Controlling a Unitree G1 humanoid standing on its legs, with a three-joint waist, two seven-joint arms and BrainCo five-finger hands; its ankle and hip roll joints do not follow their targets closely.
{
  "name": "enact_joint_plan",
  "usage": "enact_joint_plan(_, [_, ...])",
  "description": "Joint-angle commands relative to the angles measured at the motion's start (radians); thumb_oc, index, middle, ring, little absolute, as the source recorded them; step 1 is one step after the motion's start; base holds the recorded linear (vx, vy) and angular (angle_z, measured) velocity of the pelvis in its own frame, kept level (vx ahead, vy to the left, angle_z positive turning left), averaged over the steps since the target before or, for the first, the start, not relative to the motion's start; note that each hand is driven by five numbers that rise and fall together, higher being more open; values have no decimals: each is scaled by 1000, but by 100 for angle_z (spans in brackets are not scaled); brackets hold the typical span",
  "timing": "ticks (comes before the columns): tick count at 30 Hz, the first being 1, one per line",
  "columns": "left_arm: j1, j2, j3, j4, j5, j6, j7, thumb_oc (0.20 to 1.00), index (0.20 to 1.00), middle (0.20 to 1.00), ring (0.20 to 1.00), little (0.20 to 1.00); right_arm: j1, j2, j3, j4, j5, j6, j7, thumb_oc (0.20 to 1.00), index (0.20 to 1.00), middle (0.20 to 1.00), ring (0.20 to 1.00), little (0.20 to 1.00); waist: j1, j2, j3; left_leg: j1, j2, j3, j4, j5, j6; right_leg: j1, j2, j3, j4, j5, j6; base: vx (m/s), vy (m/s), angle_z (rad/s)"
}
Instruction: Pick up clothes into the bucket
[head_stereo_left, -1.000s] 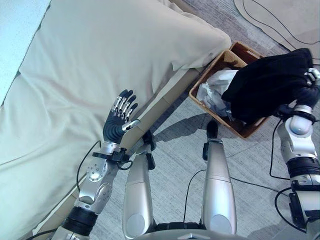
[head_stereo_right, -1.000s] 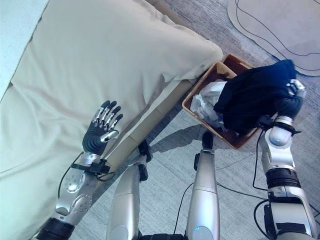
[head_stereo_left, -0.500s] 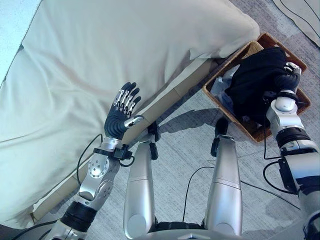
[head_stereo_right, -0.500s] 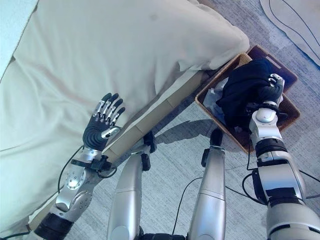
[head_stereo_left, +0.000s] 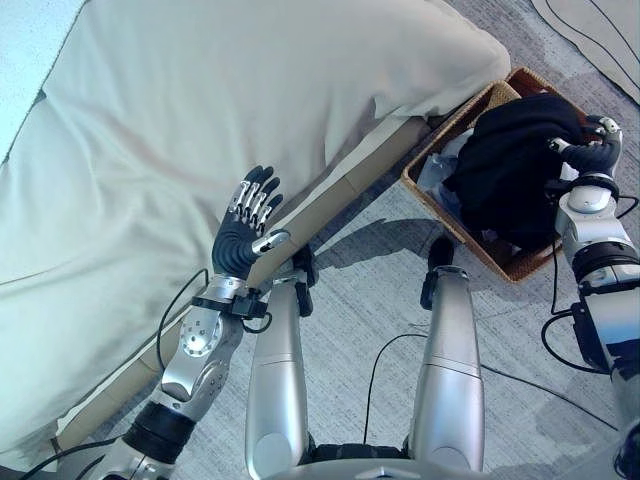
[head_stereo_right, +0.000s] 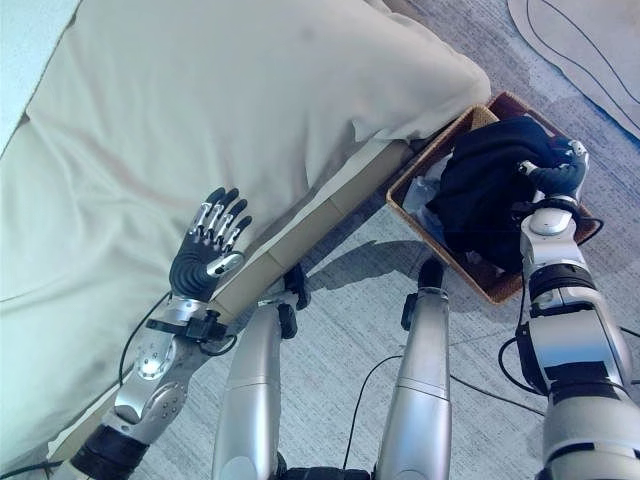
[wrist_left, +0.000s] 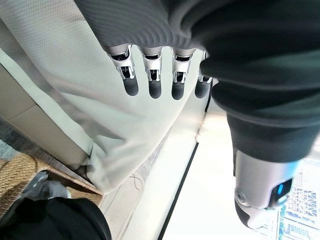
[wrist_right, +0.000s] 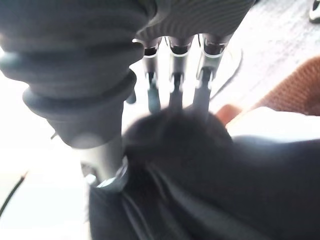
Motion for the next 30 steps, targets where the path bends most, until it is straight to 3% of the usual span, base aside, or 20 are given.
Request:
enact_joint_plan(1, [5,-22,41,-16,9,-47,4,1000,1000,1000,1000,1000,-6,11,34,12,-41,-2,-27,1000,1000,1000,1000,1000,-23,-31,-58,19,-32,55,97,-130,60,41,37,-63,-149,131,-16,-2,7,-4])
enact_joint_plan(6, [-8,-34,46,20,6,-49,-2,1000,1000,1000,1000,1000,30,34,32,-2,-51,1,-20,1000,1000,1000,1000,1000,-27,-45,-72,95,-25,59,44,-122,60,110,42,-73,-201,140,-13,5,5,-5])
enact_joint_plan(7, [-8,-34,52,31,10,-51,-7,1000,1000,1000,1000,1000,58,39,22,-7,-54,3,-12,1000,1000,1000,1000,1000,-31,-56,-81,128,-27,65,-6,-82,67,152,36,-84,-264,185,-14,-48,-18,-3])
enact_joint_plan(16, [6,-25,81,70,2,-52,-49,1000,1000,1000,1000,1000,192,70,-13,-49,-73,1,27,1000,1000,1000,1000,1000,-36,-88,-109,363,-28,60,-186,-38,56,392,34,-116,-430,224,9,54,-15,-2])
enact_joint_plan(21, [44,-29,137,116,27,-50,-60,1000,1000,1000,1000,1000,446,124,-116,-286,-61,-49,31,1000,1000,1000,1000,1000,-50,-114,-154,560,-30,47,-331,-1,44,607,22,-161,-570,254,30,142,-32,3])
enact_joint_plan(24, [65,-39,151,127,27,-47,-68,1000,1000,1000,1000,1000,555,157,-175,-408,-58,-69,29,1000,1000,1000,1000,1000,-56,-120,-176,620,-30,40,-394,22,42,673,22,-181,-617,267,34,132,-28,10])
enact_joint_plan(29, [110,-85,167,178,-60,1,-127,1000,1000,1000,1000,1000,784,288,-288,-621,28,-121,69,1000,1000,1000,1000,1000,-67,-125,-252,761,-32,25,-579,93,30,828,28,-249,-755,296,49,133,-25,15])
enact_joint_plan(30, [114,-92,176,180,-40,3,-129,1000,1000,1000,1000,1000,839,322,-317,-713,76,-161,98,1000,1000,1000,1000,1000,-72,-129,-277,795,-25,30,-625,108,23,862,36,-268,-792,303,55,87,3,28])
